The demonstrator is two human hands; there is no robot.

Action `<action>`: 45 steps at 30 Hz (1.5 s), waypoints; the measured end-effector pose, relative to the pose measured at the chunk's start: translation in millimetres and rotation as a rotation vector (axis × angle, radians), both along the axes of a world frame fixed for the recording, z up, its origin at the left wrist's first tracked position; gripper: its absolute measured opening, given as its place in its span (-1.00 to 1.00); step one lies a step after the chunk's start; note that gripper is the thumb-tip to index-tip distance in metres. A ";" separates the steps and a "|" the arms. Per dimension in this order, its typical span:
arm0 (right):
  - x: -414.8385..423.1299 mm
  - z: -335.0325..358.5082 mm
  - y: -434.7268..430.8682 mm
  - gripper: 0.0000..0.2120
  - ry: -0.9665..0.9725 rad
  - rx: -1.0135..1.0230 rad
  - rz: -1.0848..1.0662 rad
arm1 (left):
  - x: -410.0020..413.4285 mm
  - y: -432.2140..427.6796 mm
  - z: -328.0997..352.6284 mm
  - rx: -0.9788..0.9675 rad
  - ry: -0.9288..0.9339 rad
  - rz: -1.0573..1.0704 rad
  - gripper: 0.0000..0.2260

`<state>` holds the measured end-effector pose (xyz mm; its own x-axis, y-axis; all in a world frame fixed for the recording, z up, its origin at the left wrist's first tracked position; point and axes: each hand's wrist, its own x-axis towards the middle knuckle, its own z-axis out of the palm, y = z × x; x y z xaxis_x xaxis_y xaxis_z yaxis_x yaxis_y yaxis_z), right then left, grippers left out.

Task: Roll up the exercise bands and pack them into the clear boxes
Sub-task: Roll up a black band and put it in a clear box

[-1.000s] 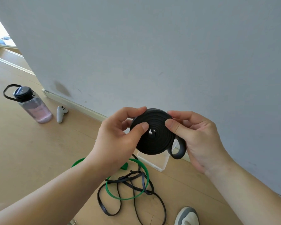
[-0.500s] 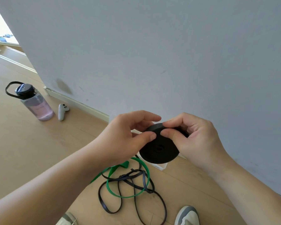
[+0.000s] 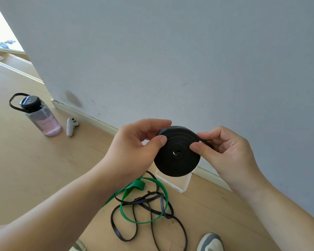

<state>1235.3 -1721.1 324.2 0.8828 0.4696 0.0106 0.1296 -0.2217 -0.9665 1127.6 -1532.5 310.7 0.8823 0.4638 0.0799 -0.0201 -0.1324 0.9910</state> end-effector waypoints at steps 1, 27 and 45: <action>-1.4 -1.4 2.1 -0.80 0.022 0.025 -0.003 | -0.3 -2.3 -1.3 -0.037 -0.020 0.022 -0.67; 0.0 0.1 8.7 -0.66 -0.014 -0.056 0.081 | 1.4 -4.8 -7.0 0.132 0.072 -0.092 -0.69; -5.5 -4.0 55.5 -0.75 -0.209 -0.217 0.223 | -7.5 41.6 6.8 0.272 0.214 -0.125 -0.84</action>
<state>1229.8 -1665.7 320.2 0.7480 0.6611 0.0588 0.3872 -0.3627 -0.8477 1120.2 -1490.9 317.5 0.9407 0.3390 -0.0071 0.1514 -0.4012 0.9034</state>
